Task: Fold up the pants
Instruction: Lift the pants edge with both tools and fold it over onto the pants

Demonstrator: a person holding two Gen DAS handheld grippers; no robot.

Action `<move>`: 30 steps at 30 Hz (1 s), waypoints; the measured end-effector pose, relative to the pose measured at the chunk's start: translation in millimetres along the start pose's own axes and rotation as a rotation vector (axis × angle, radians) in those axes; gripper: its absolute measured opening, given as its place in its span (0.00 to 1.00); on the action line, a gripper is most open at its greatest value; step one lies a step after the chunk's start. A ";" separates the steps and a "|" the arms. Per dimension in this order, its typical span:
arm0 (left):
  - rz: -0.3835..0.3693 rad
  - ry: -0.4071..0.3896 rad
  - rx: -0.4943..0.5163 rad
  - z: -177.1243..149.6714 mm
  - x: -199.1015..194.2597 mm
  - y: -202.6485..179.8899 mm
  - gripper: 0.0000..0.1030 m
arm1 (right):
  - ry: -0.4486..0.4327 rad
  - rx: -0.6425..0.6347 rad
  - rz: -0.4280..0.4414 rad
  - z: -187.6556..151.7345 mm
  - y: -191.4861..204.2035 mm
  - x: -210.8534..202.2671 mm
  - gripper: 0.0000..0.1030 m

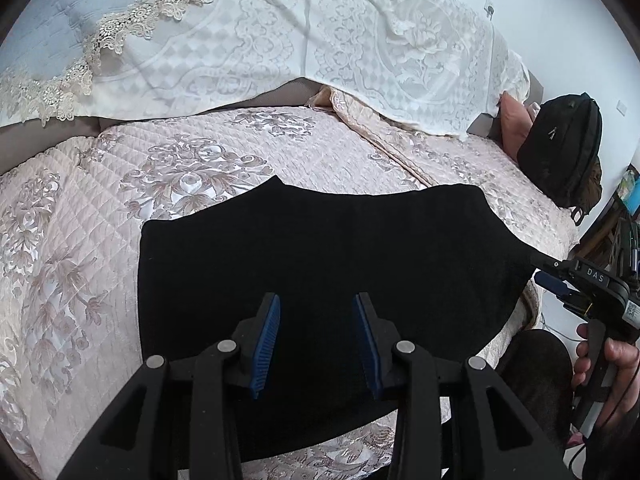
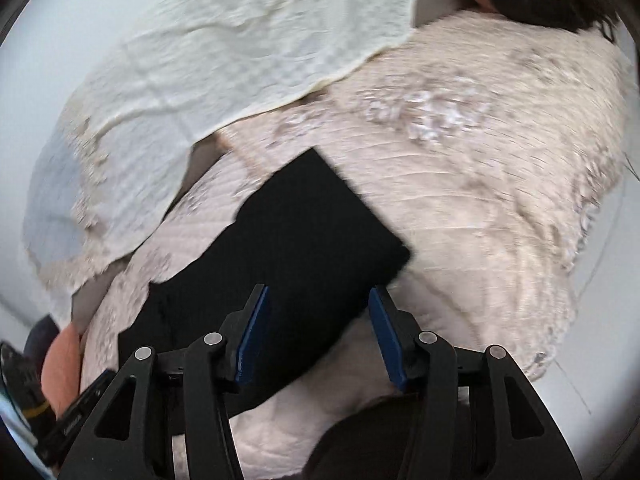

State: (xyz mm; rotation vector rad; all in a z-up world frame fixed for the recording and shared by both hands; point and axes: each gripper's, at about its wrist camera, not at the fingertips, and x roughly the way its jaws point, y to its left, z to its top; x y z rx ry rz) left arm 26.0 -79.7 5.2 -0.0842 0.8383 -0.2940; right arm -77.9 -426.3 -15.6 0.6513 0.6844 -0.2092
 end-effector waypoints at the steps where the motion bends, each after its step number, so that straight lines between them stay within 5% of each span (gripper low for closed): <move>1: 0.000 0.002 -0.001 0.7 0.9 -1.2 0.38 | -0.001 0.016 -0.006 2.0 -6.6 -0.5 0.50; 14: 0.001 0.012 0.013 6.1 9.9 -10.8 0.38 | 0.085 0.190 0.033 18.1 -39.6 22.9 0.50; 30: 0.016 0.051 -0.012 -3.7 14.7 -3.4 0.38 | 0.062 0.269 0.056 22.3 -33.9 36.0 0.55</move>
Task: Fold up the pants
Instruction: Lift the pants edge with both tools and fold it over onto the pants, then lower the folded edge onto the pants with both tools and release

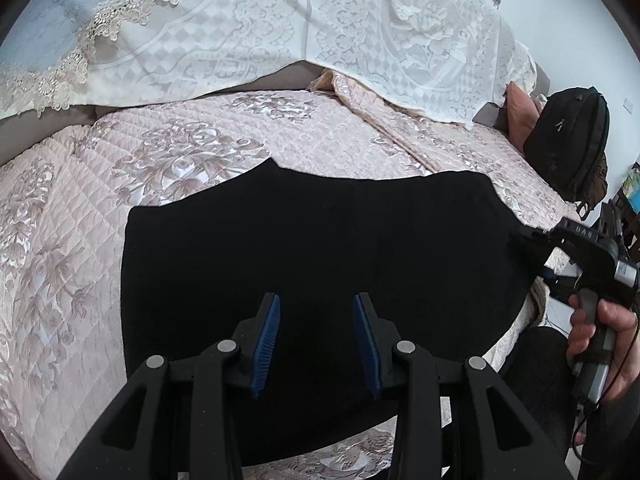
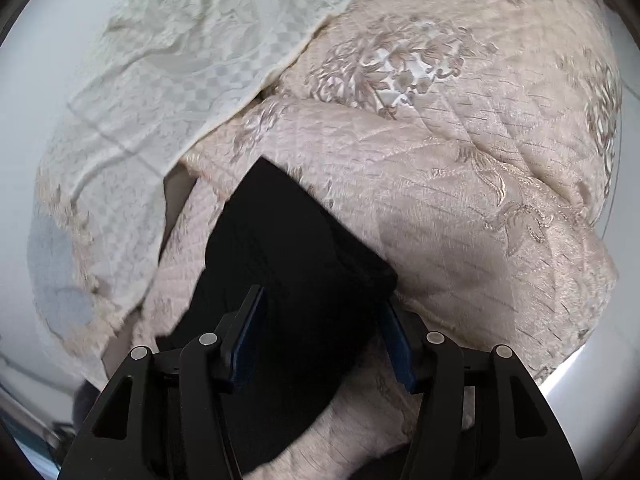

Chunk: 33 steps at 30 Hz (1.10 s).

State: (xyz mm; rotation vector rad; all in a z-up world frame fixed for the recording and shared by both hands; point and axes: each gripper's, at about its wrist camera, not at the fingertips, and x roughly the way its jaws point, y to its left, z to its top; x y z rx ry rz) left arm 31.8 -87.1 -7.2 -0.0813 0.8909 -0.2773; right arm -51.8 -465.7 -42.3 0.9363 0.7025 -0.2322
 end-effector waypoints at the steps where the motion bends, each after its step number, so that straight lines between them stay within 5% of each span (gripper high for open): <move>1: 0.000 0.002 -0.005 -0.3 0.3 1.6 0.38 | -0.005 -0.003 -0.005 2.2 2.4 0.5 0.55; 5: 0.007 -0.004 -0.018 -1.1 -2.0 6.4 0.38 | -0.022 -0.035 0.005 2.4 12.5 -1.1 0.29; 15: 0.039 -0.011 -0.062 -7.2 -7.9 24.5 0.38 | -0.029 -0.137 0.054 4.2 32.9 -2.5 0.22; 33: 0.111 -0.039 -0.192 -24.5 -31.7 84.6 0.38 | 0.050 -0.500 0.311 -53.4 174.0 -21.5 0.21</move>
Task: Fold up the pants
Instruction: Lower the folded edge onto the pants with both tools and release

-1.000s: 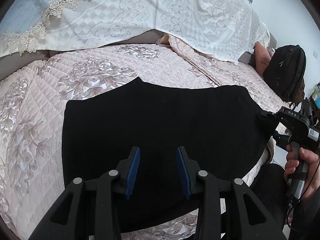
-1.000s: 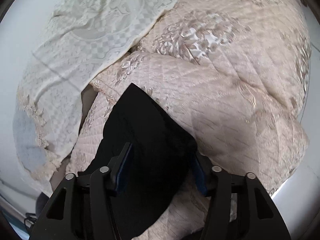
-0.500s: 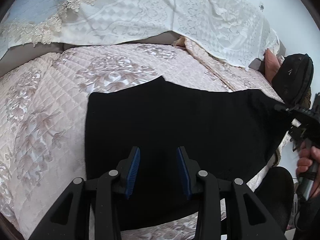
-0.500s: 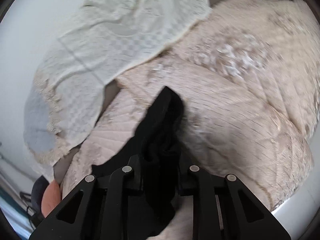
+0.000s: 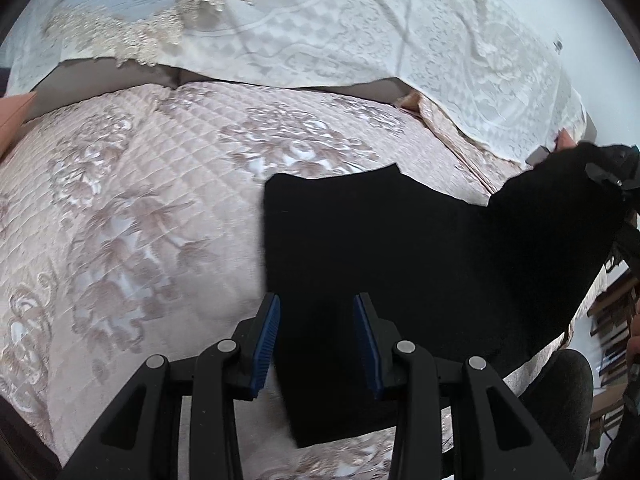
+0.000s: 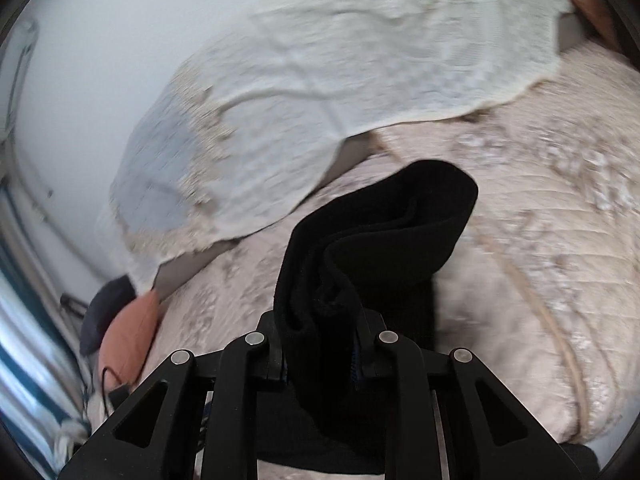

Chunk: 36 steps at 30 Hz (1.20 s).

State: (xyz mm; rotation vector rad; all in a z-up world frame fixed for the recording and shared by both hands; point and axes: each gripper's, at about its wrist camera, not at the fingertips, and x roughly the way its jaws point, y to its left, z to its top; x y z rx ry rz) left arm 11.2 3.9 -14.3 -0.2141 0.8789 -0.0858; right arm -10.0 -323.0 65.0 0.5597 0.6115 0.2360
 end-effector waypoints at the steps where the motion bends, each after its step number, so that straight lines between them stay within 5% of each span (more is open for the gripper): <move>1: 0.003 -0.004 -0.010 -0.6 -2.1 4.6 0.38 | 0.012 -0.019 0.014 -2.5 8.8 4.0 0.21; 10: 0.031 -0.028 -0.083 -7.3 -17.5 43.6 0.38 | 0.207 -0.186 0.104 -50.5 82.1 64.5 0.21; 14: 0.049 -0.030 -0.121 -12.4 -22.9 63.5 0.38 | 0.327 -0.253 0.096 -91.5 100.8 105.4 0.21; 19: 0.068 -0.035 -0.155 -18.7 -28.9 83.6 0.38 | 0.440 -0.306 0.045 -126.4 105.8 137.1 0.34; 22: 0.062 -0.038 -0.160 -19.9 -31.5 87.7 0.38 | 0.448 -0.336 0.085 -134.6 111.5 131.0 0.51; 26: 0.043 -0.047 -0.148 -16.4 -33.5 81.9 0.38 | 0.473 -0.359 0.159 -140.3 119.5 116.7 0.52; 30: 0.006 -0.068 -0.115 -5.5 -36.8 64.1 0.38 | 0.402 -0.342 0.168 -132.4 110.1 94.6 0.52; 36: -0.074 -0.074 -0.021 8.9 -28.3 17.5 0.38 | 0.298 -0.278 -0.042 -110.3 63.5 76.2 0.24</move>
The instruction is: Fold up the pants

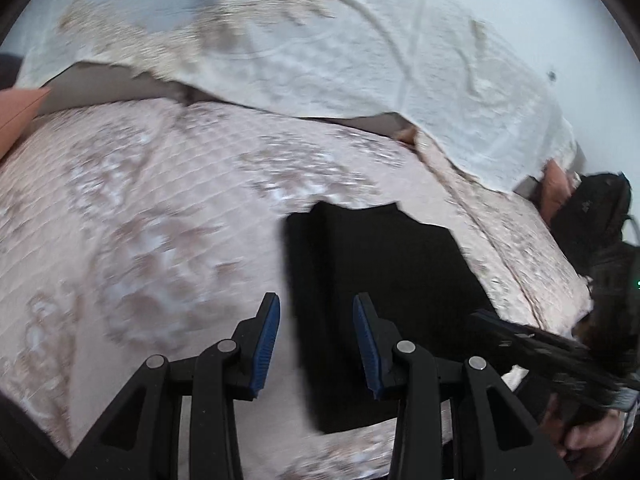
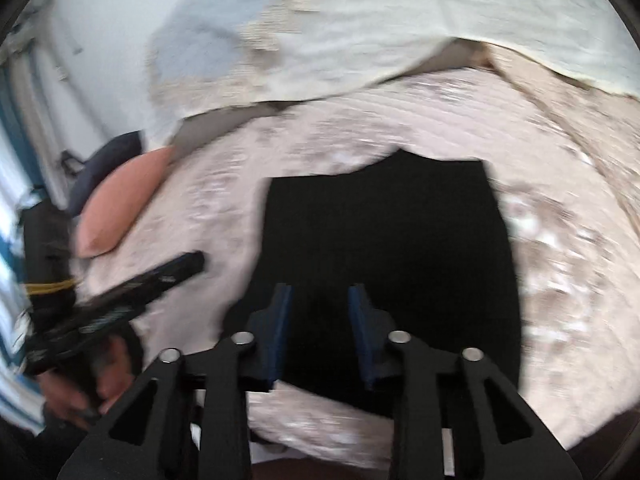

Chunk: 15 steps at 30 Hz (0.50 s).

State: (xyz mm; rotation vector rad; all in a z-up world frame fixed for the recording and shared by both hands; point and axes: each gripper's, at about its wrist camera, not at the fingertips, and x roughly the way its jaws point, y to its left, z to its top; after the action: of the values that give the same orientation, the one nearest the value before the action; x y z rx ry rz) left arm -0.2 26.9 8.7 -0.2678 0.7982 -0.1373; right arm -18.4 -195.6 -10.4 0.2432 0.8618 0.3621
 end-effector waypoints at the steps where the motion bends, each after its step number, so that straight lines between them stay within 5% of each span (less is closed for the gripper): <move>1: -0.014 0.003 0.013 0.7 3.1 -7.6 0.38 | 0.011 0.019 -0.031 -2.6 -9.1 2.5 0.23; 7: -0.035 0.071 0.072 -11.2 25.0 -34.1 0.38 | 0.068 -0.010 -0.027 -10.8 -11.2 10.1 0.23; 10: 0.003 0.097 0.090 -17.0 29.3 -35.5 0.38 | 0.037 0.000 -0.006 -5.4 -15.9 0.7 0.23; 15: 0.015 0.059 0.104 5.2 29.5 -40.0 0.38 | -0.027 -0.013 -0.090 15.2 -28.8 -4.2 0.23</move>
State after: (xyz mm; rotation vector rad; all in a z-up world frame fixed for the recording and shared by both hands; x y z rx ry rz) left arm 23.1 -17.0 3.4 -0.1596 0.8482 -0.1725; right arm -3.0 -224.6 -8.0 0.1958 0.8409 0.2803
